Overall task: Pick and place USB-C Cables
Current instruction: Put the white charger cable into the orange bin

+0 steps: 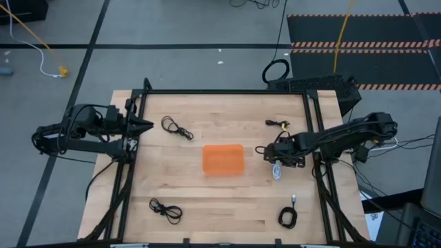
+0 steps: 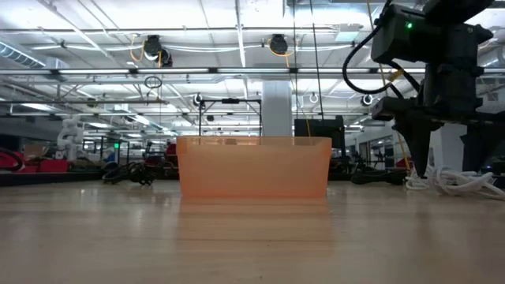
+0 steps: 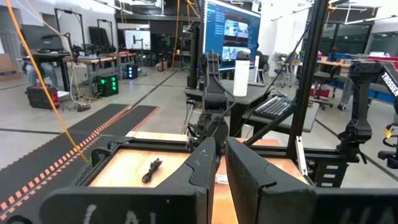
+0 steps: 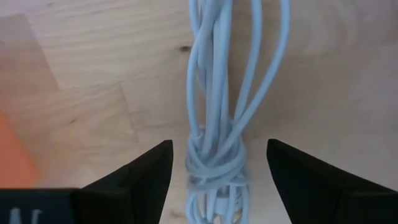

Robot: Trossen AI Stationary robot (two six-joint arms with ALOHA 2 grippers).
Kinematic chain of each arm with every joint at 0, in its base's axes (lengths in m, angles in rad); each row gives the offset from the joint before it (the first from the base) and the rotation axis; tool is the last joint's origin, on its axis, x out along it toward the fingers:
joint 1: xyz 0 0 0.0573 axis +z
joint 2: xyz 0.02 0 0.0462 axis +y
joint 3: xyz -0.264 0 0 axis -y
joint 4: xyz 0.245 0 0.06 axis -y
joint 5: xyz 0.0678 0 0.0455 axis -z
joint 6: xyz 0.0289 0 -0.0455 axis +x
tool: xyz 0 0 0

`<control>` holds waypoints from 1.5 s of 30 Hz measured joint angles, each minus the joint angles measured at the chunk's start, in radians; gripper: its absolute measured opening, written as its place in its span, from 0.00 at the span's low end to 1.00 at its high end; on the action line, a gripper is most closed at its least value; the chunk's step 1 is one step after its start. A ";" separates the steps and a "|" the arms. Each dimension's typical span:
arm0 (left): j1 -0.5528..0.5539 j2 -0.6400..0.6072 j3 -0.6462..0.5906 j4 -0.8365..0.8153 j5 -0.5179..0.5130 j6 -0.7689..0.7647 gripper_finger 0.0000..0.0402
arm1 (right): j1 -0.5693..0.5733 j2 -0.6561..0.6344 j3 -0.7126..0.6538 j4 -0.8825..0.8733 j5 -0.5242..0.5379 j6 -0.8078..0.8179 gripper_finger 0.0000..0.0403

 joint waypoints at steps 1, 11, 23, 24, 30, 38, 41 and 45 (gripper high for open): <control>0.000 0.000 0.000 0.000 0.000 0.000 0.10 | 0.000 0.013 0.000 0.005 0.000 -0.001 0.62; 0.000 0.000 0.000 0.000 0.000 0.000 0.10 | 0.000 0.075 -0.001 0.065 0.000 -0.021 0.41; 0.000 0.000 0.000 0.000 0.000 0.000 0.10 | 0.000 0.054 -0.001 0.090 0.140 -0.144 0.17; 0.000 0.000 0.000 0.000 0.000 0.000 0.10 | 0.000 0.046 -0.001 0.095 0.168 -0.181 0.17; 0.000 0.000 0.000 0.000 0.000 0.000 0.10 | 0.001 -0.026 -0.001 0.161 0.358 -0.430 0.23; 0.000 0.000 0.000 0.000 0.000 0.000 0.10 | 0.006 -0.116 -0.001 0.442 0.547 -0.822 0.23; 0.000 0.000 0.000 0.000 0.000 0.000 0.10 | 0.006 -0.130 -0.001 0.575 0.616 -0.946 0.22; 0.000 0.000 0.000 0.000 0.000 0.000 0.10 | 0.014 -0.129 -0.001 0.746 0.634 -1.100 0.22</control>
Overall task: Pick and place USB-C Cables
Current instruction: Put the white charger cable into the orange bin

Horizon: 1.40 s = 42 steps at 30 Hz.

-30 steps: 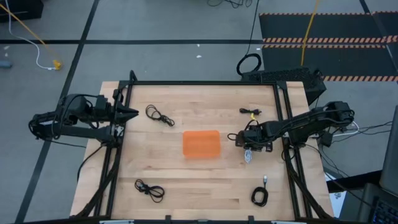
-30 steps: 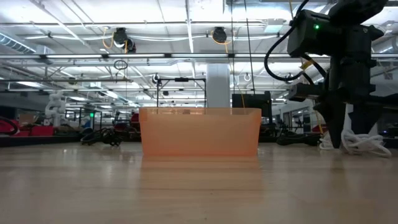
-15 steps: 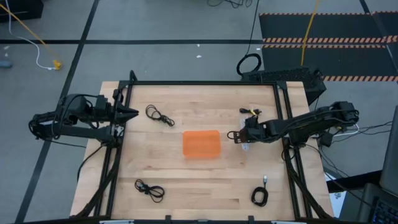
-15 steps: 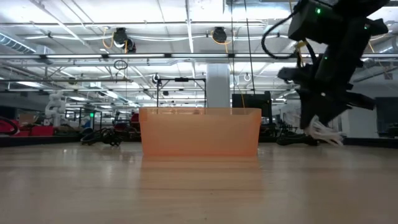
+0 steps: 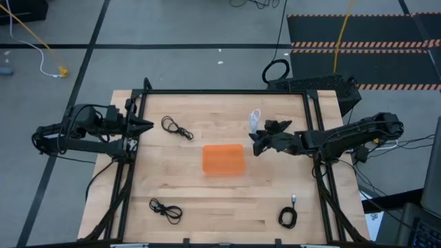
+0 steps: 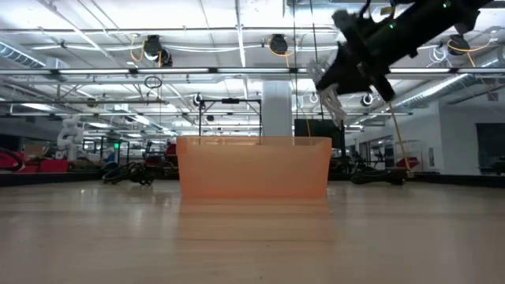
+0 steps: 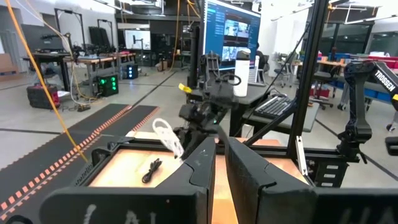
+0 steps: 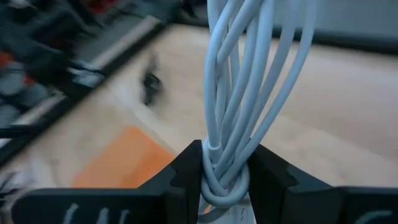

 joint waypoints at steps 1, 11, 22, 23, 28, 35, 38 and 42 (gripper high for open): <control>0.000 0.000 0.000 0.000 0.000 0.000 0.10 | 0.004 0.005 0.000 0.040 -0.001 -0.035 0.22; 0.000 0.000 0.000 0.000 0.000 0.000 0.10 | 0.045 0.028 0.000 0.228 -0.059 -0.246 0.22; 0.000 0.000 0.000 0.000 0.000 0.000 0.10 | 0.045 0.058 0.000 0.374 -0.299 -0.500 0.22; 0.000 0.000 0.000 0.000 0.000 0.000 0.10 | 0.045 0.068 0.000 0.394 -0.297 -0.502 0.22; 0.000 0.000 0.000 0.000 0.000 0.000 0.10 | 0.044 0.122 0.000 0.430 -0.296 -0.541 0.21; 0.000 0.000 0.000 0.000 0.000 0.000 0.10 | 0.044 0.174 0.000 0.464 -0.296 -0.549 0.21; 0.000 0.000 0.000 0.000 0.000 0.000 0.10 | 0.047 0.203 0.000 0.477 -0.297 -0.538 0.21; 0.000 0.000 0.000 0.000 0.000 0.000 0.10 | 0.058 0.248 0.000 0.506 -0.296 -0.539 0.21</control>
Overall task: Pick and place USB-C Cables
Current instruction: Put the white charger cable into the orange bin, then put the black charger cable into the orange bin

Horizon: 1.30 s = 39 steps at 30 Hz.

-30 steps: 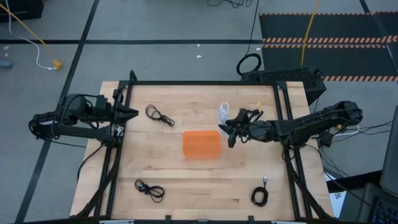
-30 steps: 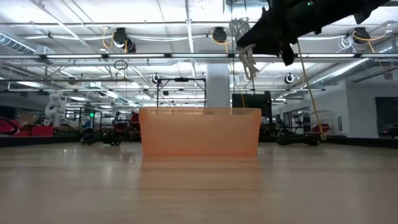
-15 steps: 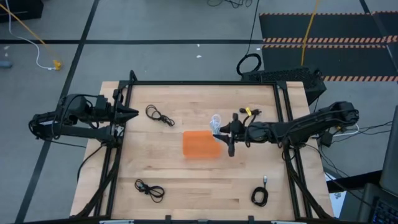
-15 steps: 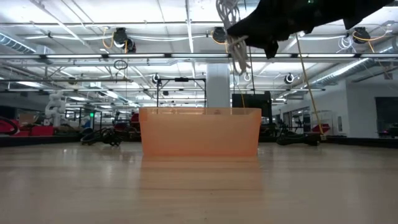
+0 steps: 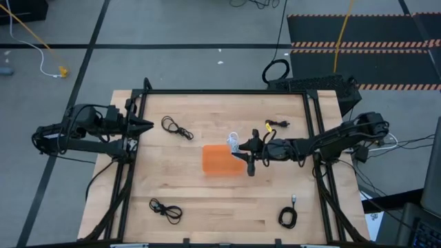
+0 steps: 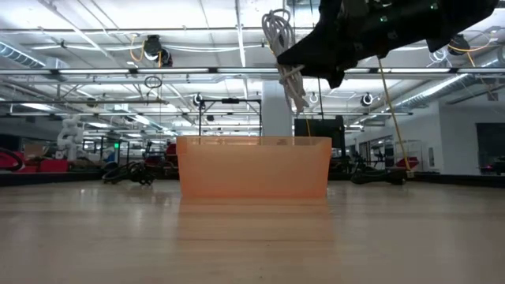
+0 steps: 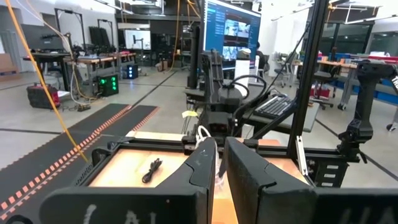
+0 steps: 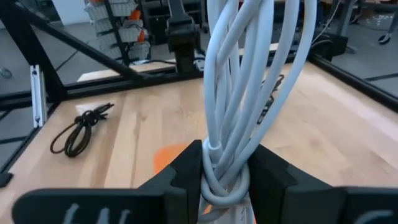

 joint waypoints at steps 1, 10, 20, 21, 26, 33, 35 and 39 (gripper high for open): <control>0.000 0.000 0.000 0.000 0.000 0.000 0.10 | 0.002 0.010 0.000 0.009 0.000 0.000 0.21; 0.000 0.000 0.000 0.000 0.000 0.000 0.10 | 0.006 0.069 0.000 0.014 0.001 0.045 0.22; 0.000 0.000 0.000 0.000 0.000 0.000 0.10 | 0.006 0.073 0.000 0.002 0.001 0.066 0.29; 0.000 0.000 0.000 0.000 0.000 0.000 0.10 | 0.006 0.073 0.000 0.002 0.002 0.065 0.31; 0.000 0.000 0.000 0.000 0.000 0.000 0.10 | 0.006 0.073 0.000 0.002 0.002 0.033 0.41; 0.000 0.000 0.000 0.000 0.000 0.000 0.10 | 0.002 0.073 0.000 0.001 0.003 -0.011 0.61; 0.000 0.000 0.000 0.000 0.000 0.000 0.10 | -0.002 0.073 0.000 0.001 0.004 -0.012 0.66; 0.000 0.000 0.000 0.000 0.000 0.000 0.10 | -0.011 0.073 0.000 0.001 0.005 -0.012 0.76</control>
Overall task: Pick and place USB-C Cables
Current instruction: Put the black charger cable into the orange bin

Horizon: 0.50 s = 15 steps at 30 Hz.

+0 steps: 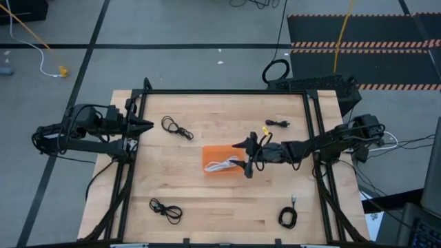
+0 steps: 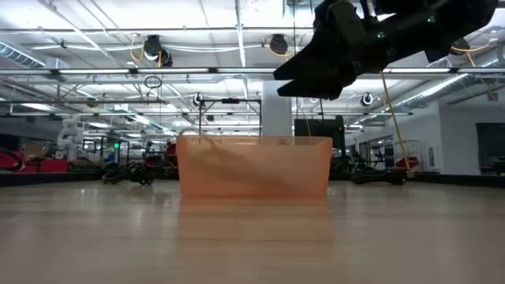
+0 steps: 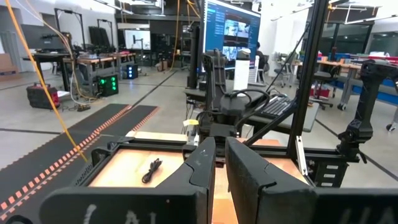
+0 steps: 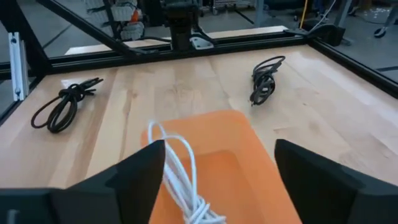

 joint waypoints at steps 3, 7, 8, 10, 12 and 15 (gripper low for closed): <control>0.000 0.000 0.000 0.000 0.000 0.000 0.10 | -0.010 -0.003 0.000 -0.001 0.000 0.000 0.81; 0.000 0.000 0.000 0.000 0.000 0.000 0.10 | -0.025 -0.036 0.000 -0.007 0.002 0.000 0.85; 0.000 0.000 0.000 0.000 0.000 0.000 0.10 | -0.031 -0.051 0.000 -0.023 0.005 0.000 0.86; 0.000 0.000 0.000 0.000 0.000 0.000 0.10 | -0.036 -0.087 0.000 -0.072 0.043 0.000 0.86; 0.000 0.000 0.000 0.000 0.000 0.000 0.10 | -0.045 -0.141 0.000 -0.164 0.089 0.009 0.86; 0.000 0.000 0.000 0.000 0.000 0.000 0.10 | -0.067 -0.233 0.000 -0.299 0.106 0.054 0.85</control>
